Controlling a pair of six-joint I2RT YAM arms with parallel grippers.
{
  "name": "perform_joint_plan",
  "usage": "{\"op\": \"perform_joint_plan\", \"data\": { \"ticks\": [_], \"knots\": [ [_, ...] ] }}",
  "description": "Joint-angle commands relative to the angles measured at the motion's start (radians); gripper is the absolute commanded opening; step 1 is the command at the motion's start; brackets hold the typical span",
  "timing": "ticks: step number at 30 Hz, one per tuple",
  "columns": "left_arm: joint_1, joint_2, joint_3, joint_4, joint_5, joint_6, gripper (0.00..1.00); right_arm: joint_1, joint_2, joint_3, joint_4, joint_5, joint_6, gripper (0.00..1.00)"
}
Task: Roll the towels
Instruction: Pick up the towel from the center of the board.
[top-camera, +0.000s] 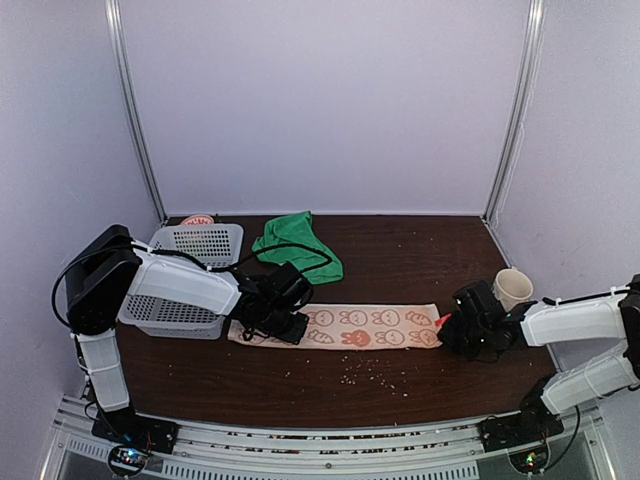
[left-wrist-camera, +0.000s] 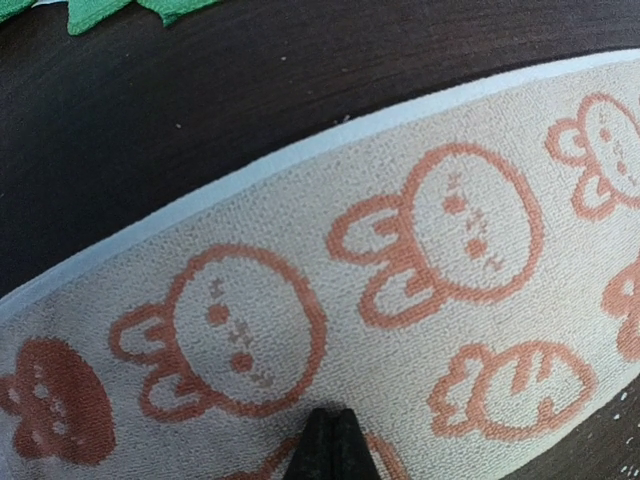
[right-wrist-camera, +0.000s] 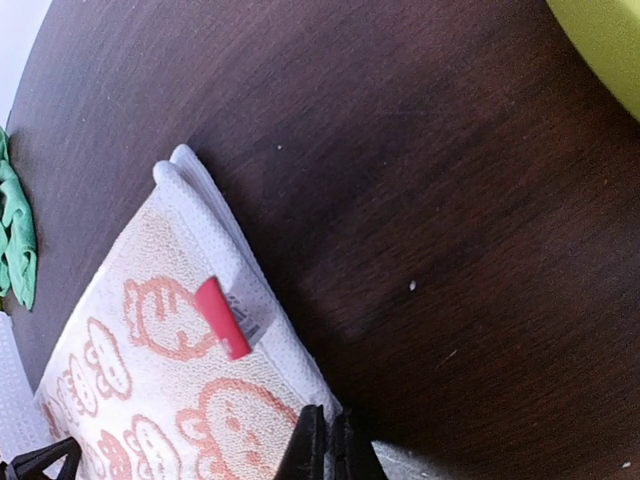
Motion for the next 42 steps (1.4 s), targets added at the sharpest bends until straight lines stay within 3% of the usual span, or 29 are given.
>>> {"op": "perform_joint_plan", "data": {
  "ticks": [1,11,25,42],
  "knots": [
    [0.006,0.046,-0.028,-0.173,0.008,0.016,0.0,-0.003,-0.013,0.04,-0.119,0.073,-0.086,0.0],
    [0.003,0.006,0.066,-0.217,0.033,0.022,0.07,-0.003,-0.056,0.169,-0.275,0.169,-0.272,0.0],
    [0.002,0.007,0.194,-0.258,0.055,0.025,0.14,-0.003,-0.131,0.198,-0.342,0.211,-0.413,0.0],
    [0.016,-0.025,0.12,-0.302,-0.091,-0.001,0.13,-0.001,-0.186,0.281,-0.399,0.248,-0.562,0.0]
  ]
}}
